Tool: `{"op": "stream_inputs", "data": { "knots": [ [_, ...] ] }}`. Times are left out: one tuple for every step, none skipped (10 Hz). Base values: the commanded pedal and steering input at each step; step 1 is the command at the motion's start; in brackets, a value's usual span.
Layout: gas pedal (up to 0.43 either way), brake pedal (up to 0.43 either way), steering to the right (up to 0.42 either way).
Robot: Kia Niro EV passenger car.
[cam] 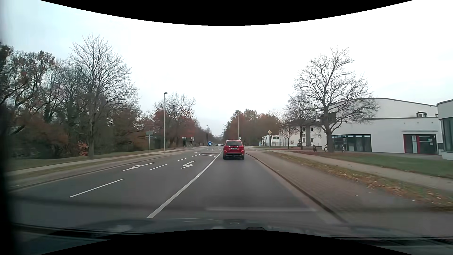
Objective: Follow the waypoints while adhering to traffic rules and regulations
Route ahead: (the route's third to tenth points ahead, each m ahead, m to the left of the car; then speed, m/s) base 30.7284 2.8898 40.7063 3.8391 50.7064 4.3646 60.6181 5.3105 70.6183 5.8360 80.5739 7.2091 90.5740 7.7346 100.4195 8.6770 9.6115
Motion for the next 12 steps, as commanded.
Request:
{"op": "stream_inputs", "data": {
  "knots": [
    [0.197, 0.000, -0.006],
    [0.197, 0.000, -0.006],
    [0.189, 0.000, -0.006],
    [0.189, 0.000, -0.006],
    [0.189, 0.000, -0.006],
    [0.189, 0.000, -0.006],
    [0.189, 0.000, -0.006],
    [0.189, 0.000, -0.007],
    [0.189, 0.000, -0.008],
    [0.189, 0.000, -0.010],
    [0.177, 0.000, -0.010],
    [0.177, 0.000, -0.010]
  ]
}}
